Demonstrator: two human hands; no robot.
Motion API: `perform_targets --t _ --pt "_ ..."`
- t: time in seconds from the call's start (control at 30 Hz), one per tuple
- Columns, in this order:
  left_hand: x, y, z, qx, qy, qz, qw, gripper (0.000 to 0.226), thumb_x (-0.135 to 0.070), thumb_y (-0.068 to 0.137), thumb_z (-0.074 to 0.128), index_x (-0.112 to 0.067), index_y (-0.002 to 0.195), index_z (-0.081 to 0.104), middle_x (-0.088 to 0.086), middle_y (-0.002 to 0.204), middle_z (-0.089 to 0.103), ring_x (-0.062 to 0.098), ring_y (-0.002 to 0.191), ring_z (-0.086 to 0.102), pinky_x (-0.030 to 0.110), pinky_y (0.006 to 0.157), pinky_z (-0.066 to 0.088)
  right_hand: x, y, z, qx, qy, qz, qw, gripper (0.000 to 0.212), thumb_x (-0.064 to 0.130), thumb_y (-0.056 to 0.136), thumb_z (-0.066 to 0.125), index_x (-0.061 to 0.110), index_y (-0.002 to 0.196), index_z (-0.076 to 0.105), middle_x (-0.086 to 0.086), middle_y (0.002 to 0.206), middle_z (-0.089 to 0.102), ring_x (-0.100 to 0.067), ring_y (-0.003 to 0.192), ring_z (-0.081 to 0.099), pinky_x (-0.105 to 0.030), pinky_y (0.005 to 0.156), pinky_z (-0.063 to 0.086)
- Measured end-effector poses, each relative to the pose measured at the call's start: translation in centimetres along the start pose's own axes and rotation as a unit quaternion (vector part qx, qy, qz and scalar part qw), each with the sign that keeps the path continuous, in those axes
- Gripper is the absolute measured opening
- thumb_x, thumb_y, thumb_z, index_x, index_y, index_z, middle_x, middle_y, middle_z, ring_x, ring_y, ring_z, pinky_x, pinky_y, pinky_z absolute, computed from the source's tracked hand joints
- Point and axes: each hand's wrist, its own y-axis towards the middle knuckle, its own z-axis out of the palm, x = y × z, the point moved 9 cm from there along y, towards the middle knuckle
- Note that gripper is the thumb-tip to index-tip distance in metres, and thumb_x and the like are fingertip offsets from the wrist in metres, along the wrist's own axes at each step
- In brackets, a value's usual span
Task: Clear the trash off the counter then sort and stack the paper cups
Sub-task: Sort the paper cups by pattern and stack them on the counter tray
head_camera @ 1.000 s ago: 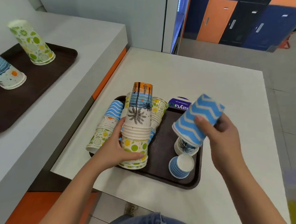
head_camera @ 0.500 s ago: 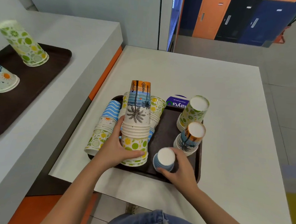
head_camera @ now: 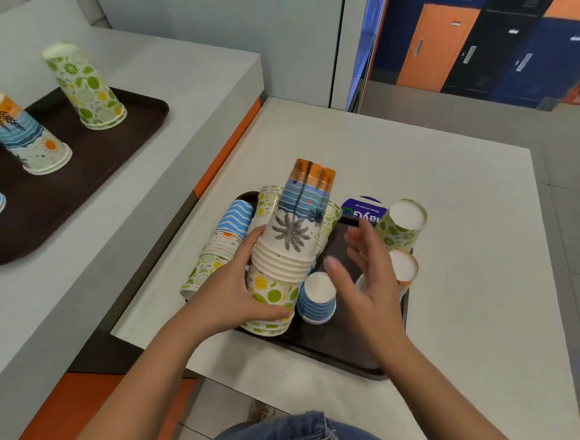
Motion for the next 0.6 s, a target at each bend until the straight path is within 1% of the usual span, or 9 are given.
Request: perform_targets --t 0.07,0.17,0.23,0.3,0.37,0.4,0.47,0.53,0.6 --pt "-1.1 -0.3 0.3 0.014 0.050 -0.002 0.999 0.126 -0.046 0.043 0.086 -0.056 0.140 0.006 -0.024 0.123 0.052 0.003 0.108 0.059 0.034 0.094 0.051 1.6 2.4 0.7 0.012 0.101 0.062 0.993 0.078 0.036 0.074 0.078 0.021 0.139 0.039 0.008 0.121 0.060 0.001 0.111 0.059 -0.016 0.092 0.048" --pt "-2.1 -0.5 0.7 0.015 0.086 -0.018 0.996 0.132 -0.056 0.036 0.081 -0.047 0.144 0.005 -0.017 0.124 0.054 0.006 0.108 0.060 0.035 0.097 0.050 2.1 4.4 1.4 0.018 0.147 0.118 0.982 0.060 0.026 0.071 0.082 0.012 0.122 0.053 -0.003 0.107 0.070 -0.013 0.096 0.069 -0.024 0.079 0.054" --pt "-2.6 -0.7 0.9 0.012 0.101 -0.018 0.995 0.128 -0.057 0.036 0.082 -0.042 0.143 0.013 -0.019 0.124 0.055 0.007 0.109 0.060 0.035 0.096 0.050 1.7 4.4 1.4 -0.002 0.174 0.139 0.975 0.055 0.018 0.073 0.081 0.006 0.119 0.055 -0.010 0.104 0.071 -0.019 0.093 0.070 -0.026 0.075 0.056" --pt "-3.0 -0.8 1.0 0.018 0.100 -0.019 0.995 0.111 -0.051 0.040 0.085 -0.036 0.137 0.033 -0.020 0.115 0.060 0.003 0.102 0.061 0.033 0.091 0.053 1.1 4.2 1.1 -0.029 0.189 0.159 0.969 0.044 0.011 0.074 0.080 0.005 0.112 0.059 -0.010 0.099 0.072 -0.020 0.087 0.071 -0.029 0.074 0.058" --pt "-2.7 -1.0 1.3 0.042 0.065 -0.041 0.996 0.089 -0.043 0.042 0.088 -0.032 0.123 0.052 -0.019 0.104 0.066 0.000 0.094 0.064 0.031 0.087 0.055 0.5 4.1 0.9 -0.045 0.218 0.186 0.957 0.030 0.005 0.075 0.077 0.009 0.101 0.062 -0.007 0.089 0.072 -0.017 0.078 0.071 -0.027 0.069 0.058" --pt "-2.5 -1.0 1.5 0.060 0.041 -0.056 0.996 0.082 -0.041 0.042 0.089 -0.031 0.117 0.058 -0.017 0.101 0.069 0.001 0.092 0.066 0.032 0.087 0.056 0.2 4.1 0.9 -0.045 0.228 0.197 0.952 0.025 0.002 0.076 0.075 0.011 0.095 0.062 -0.005 0.085 0.070 -0.016 0.074 0.069 -0.027 0.066 0.058" --pt "-2.0 -1.0 1.9 0.098 -0.003 -0.076 0.992 0.072 -0.030 0.048 0.092 -0.027 0.114 0.062 -0.013 0.100 0.072 0.003 0.092 0.068 0.033 0.088 0.056 -0.3 4.1 0.9 -0.042 0.241 0.219 0.945 0.021 0.001 0.076 0.074 0.013 0.090 0.062 -0.004 0.080 0.069 -0.017 0.071 0.068 -0.029 0.065 0.058" --pt "-1.8 -1.1 2.0 0.127 -0.033 -0.084 0.988 0.064 -0.018 0.056 0.091 -0.024 0.113 0.063 -0.010 0.101 0.073 0.006 0.094 0.069 0.035 0.090 0.056 -0.7 4.2 0.8 -0.048 0.247 0.237 0.938 0.019 0.002 0.076 0.074 0.013 0.088 0.063 -0.005 0.078 0.070 -0.019 0.072 0.068 -0.032 0.069 0.059" --pt "-1.6 -1.1 1.9 0.148 -0.048 -0.086 0.984 0.060 -0.014 0.059 0.090 -0.023 0.112 0.063 -0.008 0.102 0.073 0.008 0.095 0.069 0.035 0.090 0.055 -0.8 4.4 0.5 -0.051 0.252 0.238 0.937 0.018 0.003 0.077 0.073 0.012 0.089 0.063 -0.005 0.079 0.070 -0.020 0.073 0.068 -0.033 0.071 0.059"
